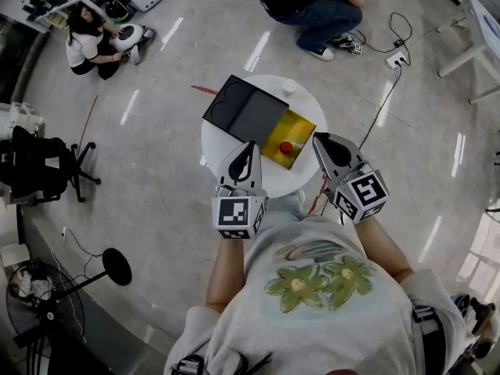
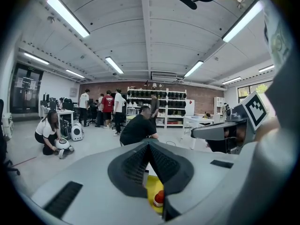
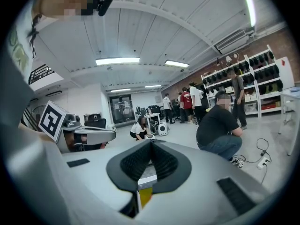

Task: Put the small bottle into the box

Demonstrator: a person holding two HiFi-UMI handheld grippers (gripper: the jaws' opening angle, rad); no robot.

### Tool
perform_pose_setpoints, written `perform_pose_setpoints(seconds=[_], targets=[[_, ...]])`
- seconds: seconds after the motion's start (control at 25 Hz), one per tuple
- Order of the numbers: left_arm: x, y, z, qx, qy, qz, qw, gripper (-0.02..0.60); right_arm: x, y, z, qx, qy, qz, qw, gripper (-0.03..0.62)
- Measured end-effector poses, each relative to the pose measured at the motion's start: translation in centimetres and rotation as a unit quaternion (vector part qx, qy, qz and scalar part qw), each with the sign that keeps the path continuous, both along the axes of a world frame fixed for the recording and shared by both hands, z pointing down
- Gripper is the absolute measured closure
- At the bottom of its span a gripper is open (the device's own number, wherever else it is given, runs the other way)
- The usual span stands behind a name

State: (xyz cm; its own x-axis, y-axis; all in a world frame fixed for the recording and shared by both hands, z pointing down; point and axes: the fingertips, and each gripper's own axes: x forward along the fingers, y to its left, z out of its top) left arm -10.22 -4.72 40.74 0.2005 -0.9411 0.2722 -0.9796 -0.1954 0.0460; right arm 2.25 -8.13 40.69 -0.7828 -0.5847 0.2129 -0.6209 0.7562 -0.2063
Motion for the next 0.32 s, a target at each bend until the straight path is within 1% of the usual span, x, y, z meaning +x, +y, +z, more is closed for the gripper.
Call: perform_pose_setpoints(seconds=[0.32], targets=[[0.03,0.06,0.45,-0.002,0.002,-0.004,1.0000,0.580,0.37,0.11,0.50,-0.001,0.007,-0.001,1.000,0.597]])
